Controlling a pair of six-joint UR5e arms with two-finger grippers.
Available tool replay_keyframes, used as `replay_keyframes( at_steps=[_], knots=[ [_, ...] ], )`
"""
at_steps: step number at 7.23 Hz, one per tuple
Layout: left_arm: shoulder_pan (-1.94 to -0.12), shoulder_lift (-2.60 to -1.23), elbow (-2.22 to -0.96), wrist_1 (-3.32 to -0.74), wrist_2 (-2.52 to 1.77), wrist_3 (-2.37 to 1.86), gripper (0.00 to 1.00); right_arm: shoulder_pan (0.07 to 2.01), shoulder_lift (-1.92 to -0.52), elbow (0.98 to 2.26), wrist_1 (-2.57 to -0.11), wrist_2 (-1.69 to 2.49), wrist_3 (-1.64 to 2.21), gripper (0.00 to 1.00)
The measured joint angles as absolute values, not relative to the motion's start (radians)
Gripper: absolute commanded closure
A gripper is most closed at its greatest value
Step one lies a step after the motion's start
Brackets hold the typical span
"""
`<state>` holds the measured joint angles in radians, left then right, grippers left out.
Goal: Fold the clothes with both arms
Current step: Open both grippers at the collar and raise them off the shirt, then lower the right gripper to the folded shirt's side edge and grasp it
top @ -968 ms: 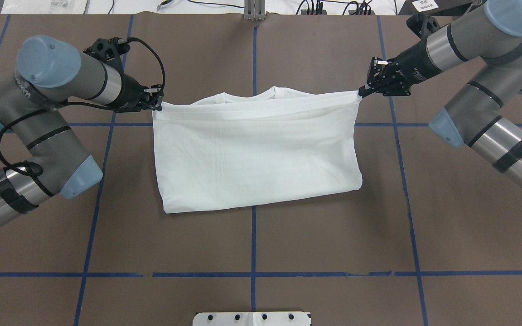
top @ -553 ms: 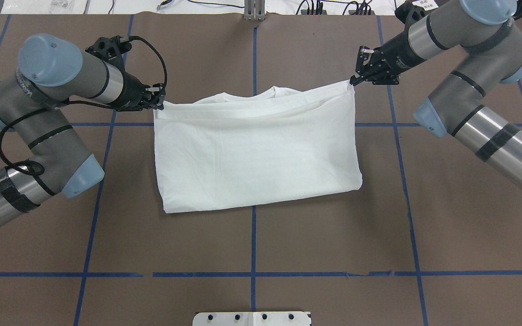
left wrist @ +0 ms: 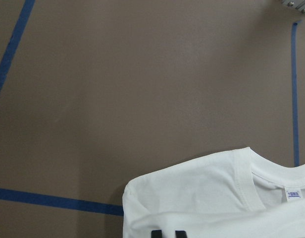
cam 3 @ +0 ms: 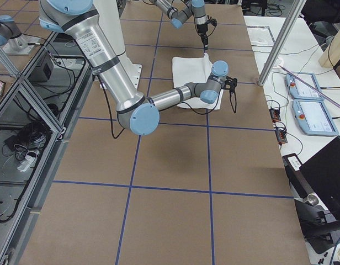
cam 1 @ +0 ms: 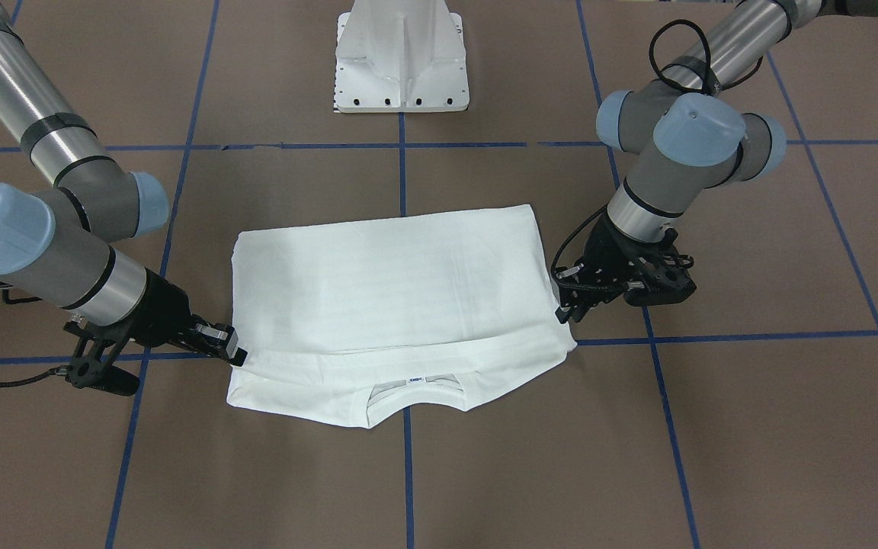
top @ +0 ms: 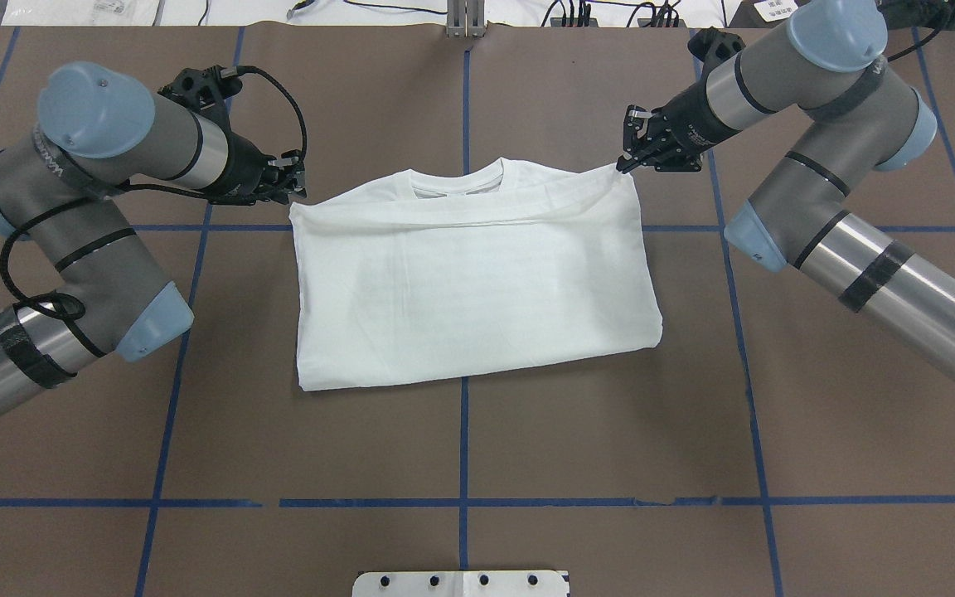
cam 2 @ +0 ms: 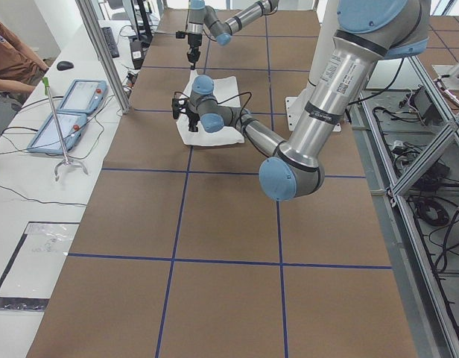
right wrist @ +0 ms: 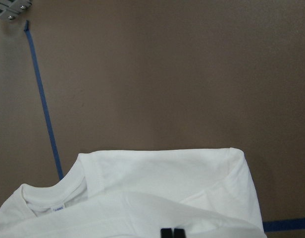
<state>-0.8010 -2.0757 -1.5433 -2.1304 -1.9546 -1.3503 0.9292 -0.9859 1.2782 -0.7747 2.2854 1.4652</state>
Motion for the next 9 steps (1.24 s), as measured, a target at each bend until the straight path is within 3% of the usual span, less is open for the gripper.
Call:
replay_keyframes(
  at_steps=[5, 9],
  knots=[
    [-0.810, -2.093, -1.527, -2.121, -1.951, -1.371, 0.00, 0.929, -0.990, 1.288, -0.773, 2.276, 1.464, 0.00],
    [-0.819, -2.081, -1.636, -2.016, -1.952, -1.371, 0.00, 0.792, -1.216, 1.543, -0.781, 2.169, 1.476, 0.00]
  ],
)
